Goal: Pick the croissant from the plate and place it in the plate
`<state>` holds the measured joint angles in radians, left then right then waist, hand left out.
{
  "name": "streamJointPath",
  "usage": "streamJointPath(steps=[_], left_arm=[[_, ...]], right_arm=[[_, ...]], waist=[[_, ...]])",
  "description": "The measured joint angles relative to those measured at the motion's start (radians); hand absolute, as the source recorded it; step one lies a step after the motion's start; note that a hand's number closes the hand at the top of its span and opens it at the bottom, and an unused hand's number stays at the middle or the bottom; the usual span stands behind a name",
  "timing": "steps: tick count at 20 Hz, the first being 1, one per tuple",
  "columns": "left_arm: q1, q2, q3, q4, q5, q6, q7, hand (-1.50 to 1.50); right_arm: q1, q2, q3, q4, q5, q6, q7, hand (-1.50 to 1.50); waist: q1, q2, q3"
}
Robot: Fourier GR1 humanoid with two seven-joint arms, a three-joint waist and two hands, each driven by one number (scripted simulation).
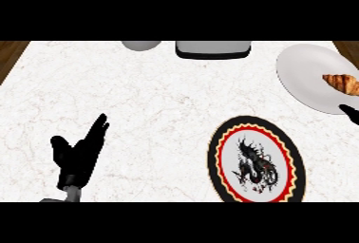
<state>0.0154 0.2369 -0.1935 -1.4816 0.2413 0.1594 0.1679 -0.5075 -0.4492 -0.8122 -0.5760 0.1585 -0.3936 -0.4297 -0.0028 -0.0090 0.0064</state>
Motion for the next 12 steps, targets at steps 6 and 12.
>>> streamJointPath(steps=[6, 12], left_arm=[[0.001, -0.006, 0.016, -0.006, -0.005, -0.001, 0.025, 0.0], [0.012, -0.023, 0.022, -0.004, -0.029, -0.013, -0.008, 0.0]], right_arm=[[0.15, 0.103, 0.102, -0.233, 0.022, 0.003, 0.103, -1.5], [0.288, 0.193, 0.19, -0.467, 0.042, -0.023, 0.219, -1.5]], waist=[[-0.011, -0.003, -0.002], [-0.006, -0.002, -0.001]])
